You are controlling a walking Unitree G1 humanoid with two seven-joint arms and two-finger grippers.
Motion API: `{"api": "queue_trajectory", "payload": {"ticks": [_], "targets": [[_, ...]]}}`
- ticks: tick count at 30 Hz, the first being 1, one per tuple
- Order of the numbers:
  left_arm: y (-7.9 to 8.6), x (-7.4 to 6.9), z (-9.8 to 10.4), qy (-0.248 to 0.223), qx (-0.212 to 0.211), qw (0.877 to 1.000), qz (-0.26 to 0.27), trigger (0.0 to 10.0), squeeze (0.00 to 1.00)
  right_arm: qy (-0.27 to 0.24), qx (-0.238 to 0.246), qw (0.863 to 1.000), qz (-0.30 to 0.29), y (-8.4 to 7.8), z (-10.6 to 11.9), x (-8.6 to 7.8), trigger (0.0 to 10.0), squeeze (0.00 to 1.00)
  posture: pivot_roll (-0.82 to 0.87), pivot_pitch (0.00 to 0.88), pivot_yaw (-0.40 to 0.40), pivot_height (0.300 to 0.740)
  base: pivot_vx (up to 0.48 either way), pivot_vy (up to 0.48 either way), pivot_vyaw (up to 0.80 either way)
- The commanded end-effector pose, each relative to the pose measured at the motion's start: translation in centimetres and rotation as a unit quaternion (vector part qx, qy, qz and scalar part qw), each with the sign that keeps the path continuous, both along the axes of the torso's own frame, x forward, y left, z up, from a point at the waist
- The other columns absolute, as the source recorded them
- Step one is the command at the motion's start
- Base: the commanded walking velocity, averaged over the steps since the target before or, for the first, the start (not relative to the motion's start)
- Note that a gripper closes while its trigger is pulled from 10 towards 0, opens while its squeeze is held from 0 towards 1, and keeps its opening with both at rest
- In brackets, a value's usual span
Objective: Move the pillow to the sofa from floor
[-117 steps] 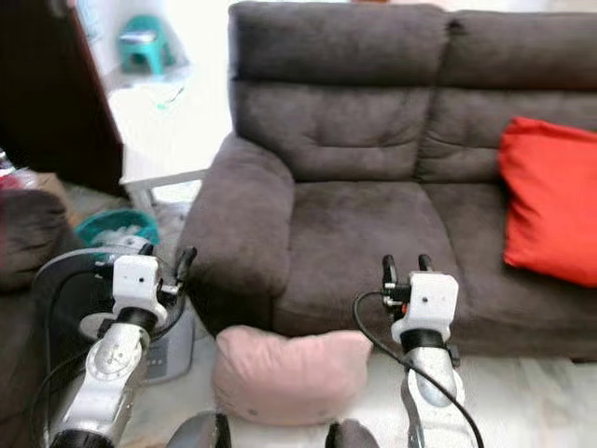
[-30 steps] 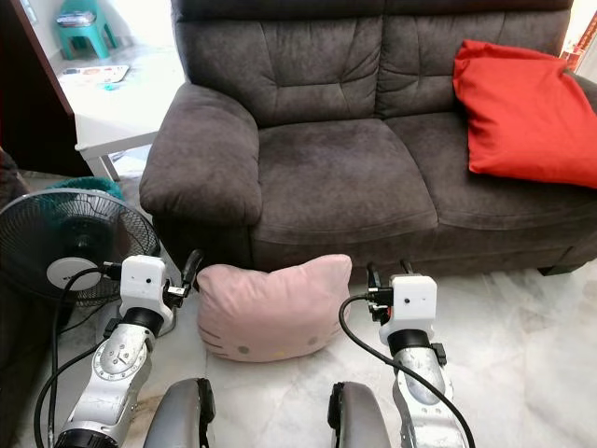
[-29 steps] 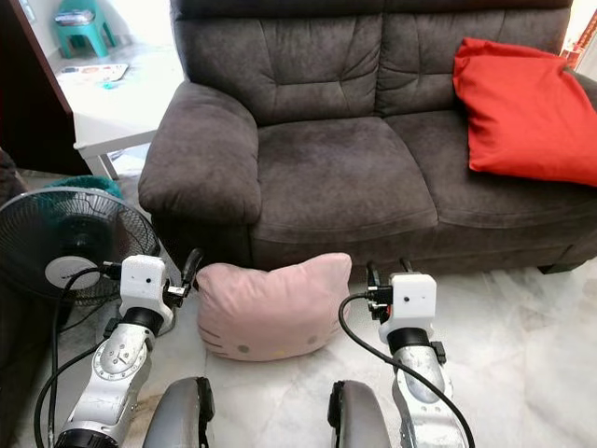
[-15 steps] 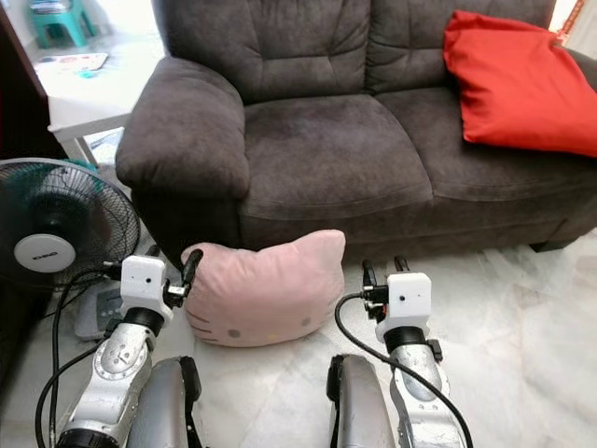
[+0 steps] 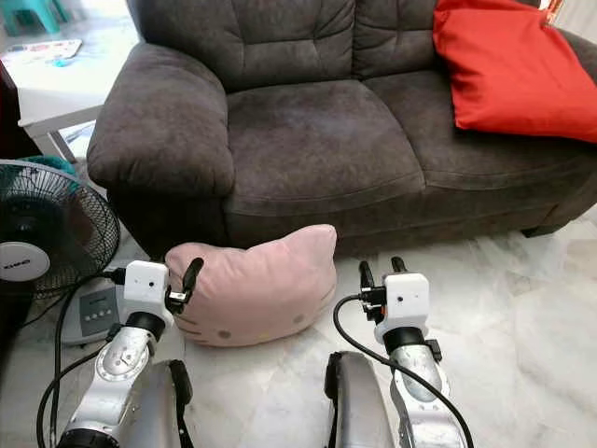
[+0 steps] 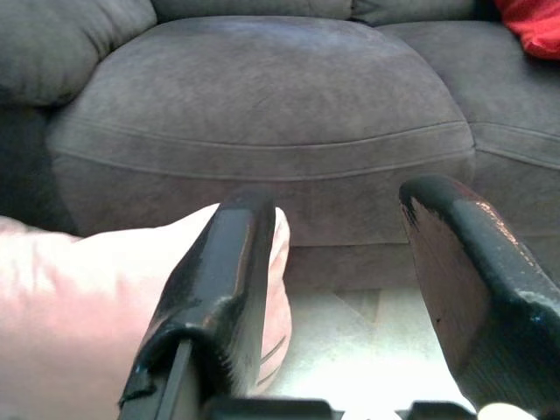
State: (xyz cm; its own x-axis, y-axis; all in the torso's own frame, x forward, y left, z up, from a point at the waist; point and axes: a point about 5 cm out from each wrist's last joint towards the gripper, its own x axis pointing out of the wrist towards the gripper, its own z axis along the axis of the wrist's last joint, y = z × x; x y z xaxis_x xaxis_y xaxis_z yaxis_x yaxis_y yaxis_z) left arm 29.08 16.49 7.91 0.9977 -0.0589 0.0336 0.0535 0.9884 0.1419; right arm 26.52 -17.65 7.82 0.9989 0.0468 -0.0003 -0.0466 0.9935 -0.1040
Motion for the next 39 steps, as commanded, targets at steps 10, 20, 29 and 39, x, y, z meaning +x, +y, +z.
{"api": "queue_trajectory", "payload": {"ticks": [10,20,29,39], "targets": [[0.16,0.27,0.26,-0.004,-0.001,1.0,0.007,10.0,0.0,0.008,-0.004,1.0,0.006,0.1,-0.15,0.11,10.0,0.0,-0.01,0.036,-0.007,0.465,0.346,0.0,0.0],[0.15,0.39,0.35,-0.007,-0.002,1.0,0.008,10.0,0.0,0.014,-0.012,1.0,0.023,0.45,-0.43,-0.08,10.0,0.0,-0.01,0.037,-0.007,0.465,0.345,0.0,0.42],[0.16,0.33,0.25,-0.004,-0.001,1.0,0.008,10.0,0.0,0.021,-0.012,0.999,0.024,0.48,-0.69,-0.11,10.0,0.0,-0.01,0.038,-0.008,0.465,0.335,0.0,0.0],[0.05,0.28,0.17,-0.003,0.001,1.0,0.002,10.0,0.0,0.022,-0.013,0.999,0.022,0.5,-0.7,0.01,10.0,0.0,-0.01,0.039,-0.007,0.465,0.337,0.0,0.0]]}}
